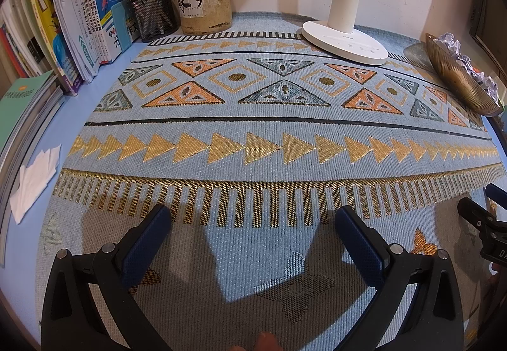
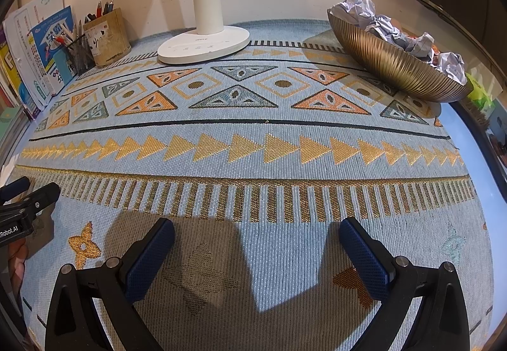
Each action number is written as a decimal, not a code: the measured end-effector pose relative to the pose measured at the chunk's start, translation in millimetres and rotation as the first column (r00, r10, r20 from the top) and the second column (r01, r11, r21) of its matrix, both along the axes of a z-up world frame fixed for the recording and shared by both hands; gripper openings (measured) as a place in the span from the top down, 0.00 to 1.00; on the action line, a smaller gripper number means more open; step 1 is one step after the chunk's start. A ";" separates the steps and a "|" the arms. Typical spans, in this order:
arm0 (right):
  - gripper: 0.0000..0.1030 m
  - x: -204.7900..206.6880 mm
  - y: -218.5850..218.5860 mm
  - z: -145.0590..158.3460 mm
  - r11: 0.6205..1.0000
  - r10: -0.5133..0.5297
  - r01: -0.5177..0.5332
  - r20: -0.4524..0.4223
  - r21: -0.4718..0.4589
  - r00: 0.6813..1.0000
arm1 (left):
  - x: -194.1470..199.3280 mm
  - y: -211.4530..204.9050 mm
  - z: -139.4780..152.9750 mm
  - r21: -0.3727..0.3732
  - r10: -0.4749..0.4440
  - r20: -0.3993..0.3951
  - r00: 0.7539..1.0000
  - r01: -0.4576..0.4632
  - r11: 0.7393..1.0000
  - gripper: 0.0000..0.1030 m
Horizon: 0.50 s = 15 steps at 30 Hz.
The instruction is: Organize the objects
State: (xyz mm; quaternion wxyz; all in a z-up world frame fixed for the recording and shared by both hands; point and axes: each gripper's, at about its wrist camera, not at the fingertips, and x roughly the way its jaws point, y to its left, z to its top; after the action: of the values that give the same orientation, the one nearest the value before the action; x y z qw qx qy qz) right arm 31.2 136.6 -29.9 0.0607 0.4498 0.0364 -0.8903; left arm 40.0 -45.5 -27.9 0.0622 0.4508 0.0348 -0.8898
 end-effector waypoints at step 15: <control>0.00 0.7 0.4 -0.4 1.000 0.004 -0.004 0.000 0.003 1.000 | -2.1 0.0 -0.5 0.001 0.006 0.000 1.000 -0.006 1.000 0.00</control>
State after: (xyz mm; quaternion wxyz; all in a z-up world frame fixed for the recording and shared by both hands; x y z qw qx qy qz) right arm 31.9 137.0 -30.2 0.0617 0.4500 0.0384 -0.8901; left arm 37.9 -45.5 -28.4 0.0646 0.4508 0.0365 -0.8895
